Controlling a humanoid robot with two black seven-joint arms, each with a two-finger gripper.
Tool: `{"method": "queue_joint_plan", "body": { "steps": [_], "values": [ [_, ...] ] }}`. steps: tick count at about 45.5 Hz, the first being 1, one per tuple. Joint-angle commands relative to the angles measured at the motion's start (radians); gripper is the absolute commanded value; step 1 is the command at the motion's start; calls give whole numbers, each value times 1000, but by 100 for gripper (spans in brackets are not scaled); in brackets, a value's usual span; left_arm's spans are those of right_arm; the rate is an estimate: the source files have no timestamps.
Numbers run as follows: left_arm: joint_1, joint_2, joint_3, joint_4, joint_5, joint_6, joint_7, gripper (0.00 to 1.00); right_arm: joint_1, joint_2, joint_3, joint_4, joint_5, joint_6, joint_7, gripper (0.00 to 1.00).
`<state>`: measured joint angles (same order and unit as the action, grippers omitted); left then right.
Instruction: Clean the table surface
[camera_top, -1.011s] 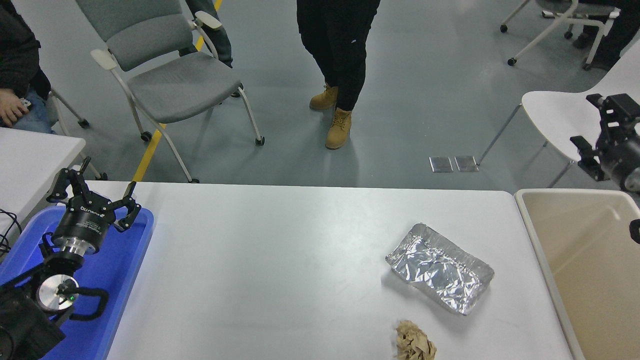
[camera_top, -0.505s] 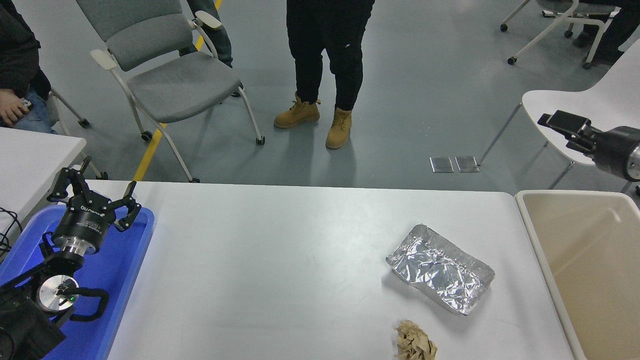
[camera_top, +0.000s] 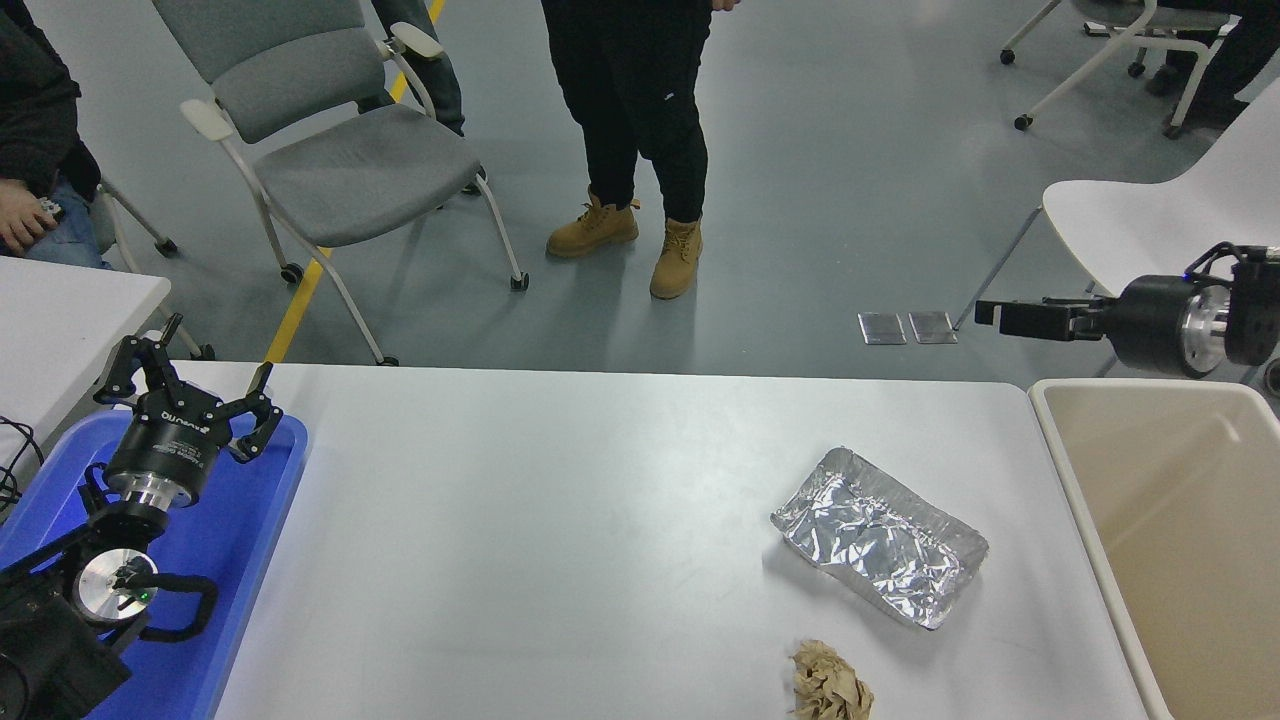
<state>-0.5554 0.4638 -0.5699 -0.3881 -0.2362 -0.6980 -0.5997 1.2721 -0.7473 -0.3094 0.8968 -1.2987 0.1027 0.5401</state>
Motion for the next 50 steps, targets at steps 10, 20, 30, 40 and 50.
{"method": "queue_joint_plan", "body": {
  "steps": [10, 20, 30, 40, 50],
  "values": [
    [0, 1, -1, 0, 0, 0, 0, 100, -39, 301, -198, -200, -73, -15, 0, 96],
    [0, -1, -1, 0, 0, 0, 0, 100, -151, 381, -217, -312, -67, -46, 0, 96],
    [0, -1, -1, 0, 0, 0, 0, 100, -207, 402, -243, -361, -67, -100, -2, 95],
    [0, -1, -1, 0, 0, 0, 0, 100, -229, 417, -243, -415, -65, -101, 0, 92],
    [0, 1, -1, 0, 0, 0, 0, 100, -246, 430, -243, -417, -65, -107, 0, 88]
  ]
}}
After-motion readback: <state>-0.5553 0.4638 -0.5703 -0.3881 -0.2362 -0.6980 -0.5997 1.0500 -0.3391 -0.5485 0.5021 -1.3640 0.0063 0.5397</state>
